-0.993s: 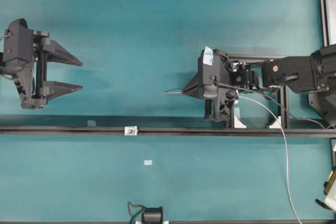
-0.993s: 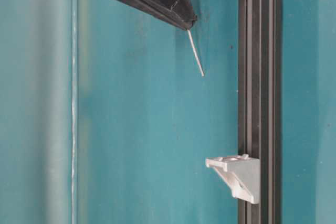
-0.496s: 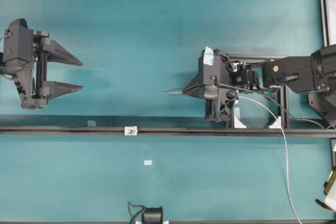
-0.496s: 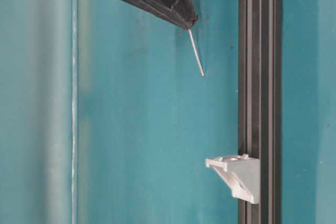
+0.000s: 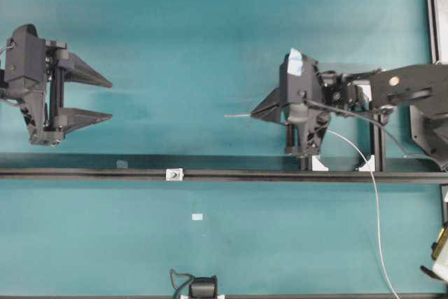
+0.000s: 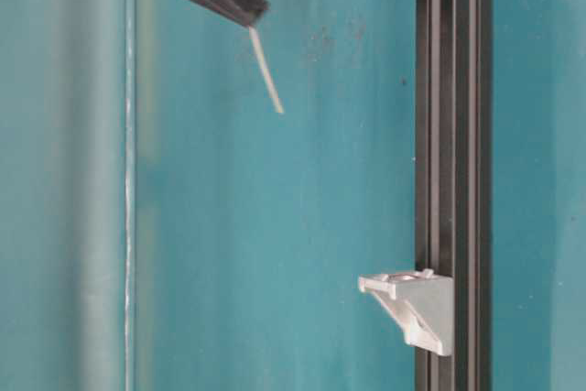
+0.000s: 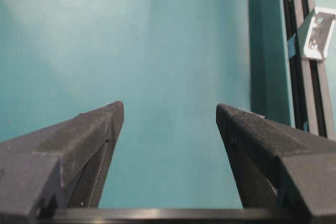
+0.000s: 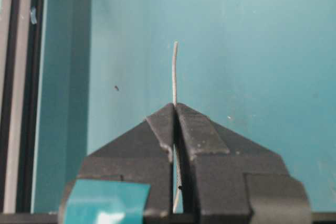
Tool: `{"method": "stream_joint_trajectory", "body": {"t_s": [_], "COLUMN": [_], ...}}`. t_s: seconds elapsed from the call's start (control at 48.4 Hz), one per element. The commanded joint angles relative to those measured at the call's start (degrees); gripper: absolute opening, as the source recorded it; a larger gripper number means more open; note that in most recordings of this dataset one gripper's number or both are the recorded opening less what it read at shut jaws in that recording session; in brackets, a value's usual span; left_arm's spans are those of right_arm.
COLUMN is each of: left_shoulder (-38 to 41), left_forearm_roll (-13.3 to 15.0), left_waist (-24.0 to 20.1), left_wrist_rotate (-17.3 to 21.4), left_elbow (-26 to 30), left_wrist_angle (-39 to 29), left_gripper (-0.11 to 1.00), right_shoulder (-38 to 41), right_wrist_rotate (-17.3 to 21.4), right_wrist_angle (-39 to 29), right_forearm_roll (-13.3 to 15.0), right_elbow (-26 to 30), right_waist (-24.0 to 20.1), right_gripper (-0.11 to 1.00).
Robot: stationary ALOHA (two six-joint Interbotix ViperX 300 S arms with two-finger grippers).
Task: Insert the wire into the hole on the left side and pull it with the left arm.
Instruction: 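Lift the wire with the right gripper and swing it toward the rail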
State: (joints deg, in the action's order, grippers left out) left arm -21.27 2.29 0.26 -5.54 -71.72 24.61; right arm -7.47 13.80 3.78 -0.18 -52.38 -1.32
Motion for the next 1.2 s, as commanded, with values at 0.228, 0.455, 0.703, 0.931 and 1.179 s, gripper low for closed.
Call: {"method": "stream_joint_trajectory", "body": {"t_s": [0.228, 0.455, 0.703, 0.931, 1.179], "left_shoulder": [-1.05, -2.11, -3.52, -0.26, 5.36], "left_forearm_roll": [0.09, 0.09, 0.09, 0.44, 0.70], "left_waist": [-0.26, -0.35, -0.35, 0.09, 4.04], "left_wrist_rotate": [0.00, 0.00, -0.09, -0.26, -0.62], "left_elbow": [2.37, 3.69, 4.13, 4.83, 4.13], "left_wrist_angle": [-0.18, -2.37, -3.08, -1.67, 7.73], "left_gripper": [0.94, 0.94, 0.94, 0.93, 0.93], "right_shoulder": [-9.40, -13.71, -15.03, -15.21, -14.94], "right_wrist_rotate": [-0.18, -0.09, 0.35, 0.44, 0.26], "right_wrist_angle": [-5.89, -8.00, -4.83, 5.36, 18.63], "right_forearm_roll": [1.14, 1.67, 1.41, -2.99, -7.73], "right_elbow": [0.44, -0.18, -2.90, -7.82, -12.57], "right_waist": [1.32, 1.32, 1.23, 0.62, -4.31], "right_gripper": [0.02, 0.02, 0.02, 0.02, 0.02]}}
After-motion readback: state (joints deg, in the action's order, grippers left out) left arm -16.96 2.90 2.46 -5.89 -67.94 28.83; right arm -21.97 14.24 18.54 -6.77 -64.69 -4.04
